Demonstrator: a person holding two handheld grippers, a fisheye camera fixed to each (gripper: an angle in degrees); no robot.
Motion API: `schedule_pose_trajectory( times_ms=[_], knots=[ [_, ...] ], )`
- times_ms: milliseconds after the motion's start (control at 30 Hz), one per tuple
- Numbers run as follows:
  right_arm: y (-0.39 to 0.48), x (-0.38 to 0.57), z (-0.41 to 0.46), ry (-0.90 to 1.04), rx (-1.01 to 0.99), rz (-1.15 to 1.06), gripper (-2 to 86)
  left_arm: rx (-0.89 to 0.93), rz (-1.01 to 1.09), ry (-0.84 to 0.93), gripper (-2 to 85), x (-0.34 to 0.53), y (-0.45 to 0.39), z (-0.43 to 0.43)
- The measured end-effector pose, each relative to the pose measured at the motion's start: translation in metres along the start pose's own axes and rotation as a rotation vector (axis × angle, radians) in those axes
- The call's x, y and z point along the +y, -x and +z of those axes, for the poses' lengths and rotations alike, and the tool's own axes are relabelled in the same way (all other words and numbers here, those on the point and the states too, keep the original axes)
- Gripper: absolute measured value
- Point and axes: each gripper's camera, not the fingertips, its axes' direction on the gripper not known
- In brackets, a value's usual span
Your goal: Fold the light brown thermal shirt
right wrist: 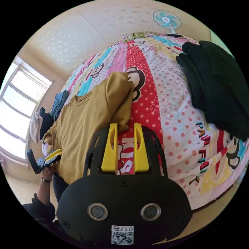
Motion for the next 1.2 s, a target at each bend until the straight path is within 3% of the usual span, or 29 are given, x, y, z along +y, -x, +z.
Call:
schedule_pose_trajectory(
  times_ms=[33,133,200,300,367,467,567,633,733,867,1000,1200],
  knots=[
    [-0.002,0.002,-0.006,-0.009,-0.039,-0.005,5.9,0.052,-0.036,-0.164,4.7,0.022,0.017,-0.004],
    [-0.016,0.040,-0.078,-0.296,-0.113,0.083,3.9,0.103,-0.070,-0.149,3.0,0.021,0.034,-0.014],
    [-0.025,0.103,-0.150,-0.652,0.094,0.236,3.9,0.091,-0.062,-0.160,2.5,0.022,0.035,-0.020],
    [-0.064,0.167,-0.191,-0.842,0.239,0.472,4.7,0.145,-0.082,-0.155,1.9,0.019,0.053,-0.030],
    [-0.102,0.187,-0.187,-0.778,0.245,0.614,6.1,0.223,-0.114,-0.156,1.3,0.016,0.072,-0.037],
    [-0.168,0.211,-0.167,-0.649,0.084,0.800,11.1,0.326,-0.152,-0.160,0.7,0.014,0.097,-0.046],
    [-0.202,0.224,-0.154,-0.700,-0.253,0.796,15.1,0.390,-0.179,-0.161,0.4,0.011,0.113,-0.055],
    [-0.197,0.222,-0.156,-0.750,-0.284,0.768,16.3,0.384,-0.178,-0.162,0.3,0.008,0.114,-0.063],
    [-0.157,0.190,-0.166,-0.758,-0.091,0.627,17.0,0.376,-0.176,-0.165,0.2,0.003,0.116,-0.076],
    [-0.123,0.109,-0.146,-0.573,0.162,0.428,15.6,0.382,-0.179,-0.165,0.1,-0.003,0.121,-0.093],
    [-0.134,0.066,-0.097,-0.269,0.396,0.390,10.3,0.395,-0.185,-0.170,0.1,-0.007,0.125,-0.107],
    [-0.127,0.150,-0.145,-0.352,0.717,0.593,11.0,0.424,-0.191,-0.181,0.1,-0.013,0.131,-0.129]
  ],
)
